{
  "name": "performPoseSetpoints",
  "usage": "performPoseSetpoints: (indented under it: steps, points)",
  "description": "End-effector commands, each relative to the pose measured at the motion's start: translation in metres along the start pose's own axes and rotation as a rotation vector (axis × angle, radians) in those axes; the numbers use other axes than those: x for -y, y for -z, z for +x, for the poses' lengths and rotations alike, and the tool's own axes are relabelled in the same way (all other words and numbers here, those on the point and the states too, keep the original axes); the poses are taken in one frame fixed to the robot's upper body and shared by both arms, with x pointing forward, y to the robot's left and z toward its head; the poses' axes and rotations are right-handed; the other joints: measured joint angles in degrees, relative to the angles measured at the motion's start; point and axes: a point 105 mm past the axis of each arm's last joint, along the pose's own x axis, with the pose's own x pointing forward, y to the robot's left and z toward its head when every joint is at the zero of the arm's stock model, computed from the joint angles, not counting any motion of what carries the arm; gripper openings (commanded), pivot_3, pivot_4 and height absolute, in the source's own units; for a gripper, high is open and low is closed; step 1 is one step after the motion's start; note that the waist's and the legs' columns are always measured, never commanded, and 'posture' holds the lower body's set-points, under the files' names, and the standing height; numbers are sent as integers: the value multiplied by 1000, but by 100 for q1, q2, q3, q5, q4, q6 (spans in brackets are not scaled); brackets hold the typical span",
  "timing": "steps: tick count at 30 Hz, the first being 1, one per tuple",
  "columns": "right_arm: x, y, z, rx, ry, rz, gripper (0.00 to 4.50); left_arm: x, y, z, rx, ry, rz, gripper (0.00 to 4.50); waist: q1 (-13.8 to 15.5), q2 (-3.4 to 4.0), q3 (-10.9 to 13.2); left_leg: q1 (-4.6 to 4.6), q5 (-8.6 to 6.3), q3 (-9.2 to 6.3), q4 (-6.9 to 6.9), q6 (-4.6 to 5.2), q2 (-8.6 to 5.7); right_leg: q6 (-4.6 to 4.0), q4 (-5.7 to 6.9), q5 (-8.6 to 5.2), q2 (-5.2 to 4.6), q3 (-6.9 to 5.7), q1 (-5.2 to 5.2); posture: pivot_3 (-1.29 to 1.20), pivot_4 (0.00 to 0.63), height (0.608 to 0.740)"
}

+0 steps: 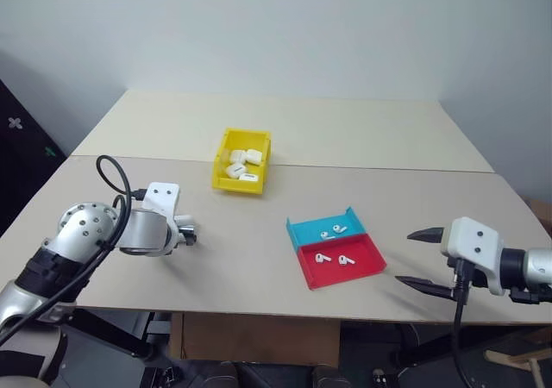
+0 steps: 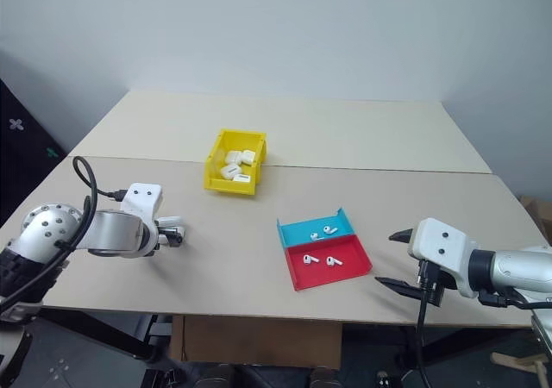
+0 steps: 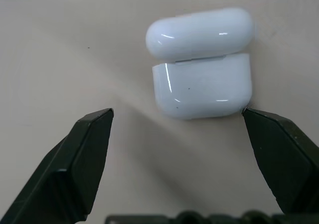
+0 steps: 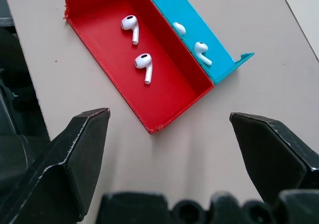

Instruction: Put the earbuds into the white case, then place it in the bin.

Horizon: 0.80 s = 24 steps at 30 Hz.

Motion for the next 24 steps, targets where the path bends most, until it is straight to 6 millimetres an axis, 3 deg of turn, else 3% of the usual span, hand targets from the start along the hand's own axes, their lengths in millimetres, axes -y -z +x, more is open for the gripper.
performPoseSetpoints:
  steps: [1,9,24]
  points:
    - [7,-5,-6,-3,49,-28,4475,-1,-16,-5,49,28,1,4500,0,0,0,0,0,0,0,0,0,0,0,0,0,0,0,0,150,740]
    - [10,-1,-9,-28,72,-27,4475,6,-27,5,55,51,-38,4500,0,-4,2,-7,0,-4,0,-1,-1,7,-6,3,-1,-4,0,0,150,740]
    - [10,4,-7,-46,86,-35,4475,18,-15,11,13,47,-141,4500,-5,-6,3,-6,3,-10,0,-5,-2,30,-4,19,-2,-8,3,0,150,740]
